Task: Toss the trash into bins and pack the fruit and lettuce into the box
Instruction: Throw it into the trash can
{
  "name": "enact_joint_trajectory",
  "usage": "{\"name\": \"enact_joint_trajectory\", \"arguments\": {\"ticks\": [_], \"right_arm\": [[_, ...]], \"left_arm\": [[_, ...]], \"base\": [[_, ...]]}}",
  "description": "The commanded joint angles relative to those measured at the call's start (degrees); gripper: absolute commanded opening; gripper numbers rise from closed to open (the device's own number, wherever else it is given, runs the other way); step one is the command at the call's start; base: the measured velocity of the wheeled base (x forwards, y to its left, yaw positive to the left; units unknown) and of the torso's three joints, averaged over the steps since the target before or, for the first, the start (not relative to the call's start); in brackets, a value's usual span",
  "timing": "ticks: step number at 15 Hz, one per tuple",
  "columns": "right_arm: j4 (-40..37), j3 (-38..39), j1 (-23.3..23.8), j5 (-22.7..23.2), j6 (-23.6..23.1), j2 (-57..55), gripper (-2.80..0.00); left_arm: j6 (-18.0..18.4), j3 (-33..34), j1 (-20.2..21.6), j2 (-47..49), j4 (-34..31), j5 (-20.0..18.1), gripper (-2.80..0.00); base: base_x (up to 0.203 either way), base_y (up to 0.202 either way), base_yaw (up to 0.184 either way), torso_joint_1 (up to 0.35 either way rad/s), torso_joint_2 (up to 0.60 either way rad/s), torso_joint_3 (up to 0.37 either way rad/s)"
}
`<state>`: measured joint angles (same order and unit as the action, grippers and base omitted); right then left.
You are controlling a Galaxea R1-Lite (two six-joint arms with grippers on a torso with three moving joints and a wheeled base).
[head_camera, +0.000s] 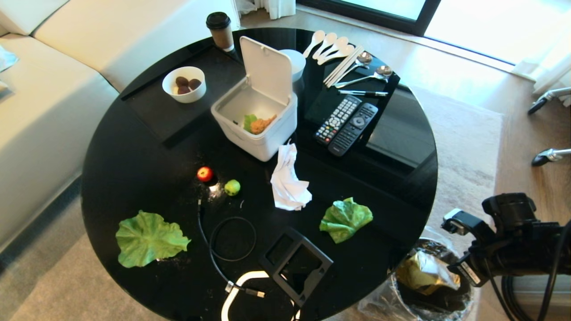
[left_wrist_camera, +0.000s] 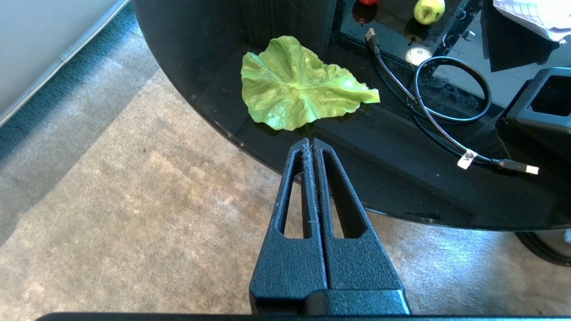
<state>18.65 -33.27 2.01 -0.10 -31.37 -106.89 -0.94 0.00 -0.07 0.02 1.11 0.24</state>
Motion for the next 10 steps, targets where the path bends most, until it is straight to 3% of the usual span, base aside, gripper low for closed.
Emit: {"name": "enact_joint_trajectory", "arguments": {"ticks": [1, 10], "right_arm": [[0.1, 0.0, 0.1, 0.0, -0.2, 0.7, 0.00], [-0.3, 0.4, 3.3, 0.4, -0.2, 4.5, 0.00]], "left_arm": [[0.0, 0.0, 0.0, 0.0, 0.0, 0.0, -2.80], [0.0, 0.0, 0.0, 0.0, 0.0, 0.0, -2.80]], "base": [[0.000, 0.000, 0.000, 0.000, 0.00, 0.000], [0.000, 0.000, 0.000, 0.000, 0.00, 0.000]]}}
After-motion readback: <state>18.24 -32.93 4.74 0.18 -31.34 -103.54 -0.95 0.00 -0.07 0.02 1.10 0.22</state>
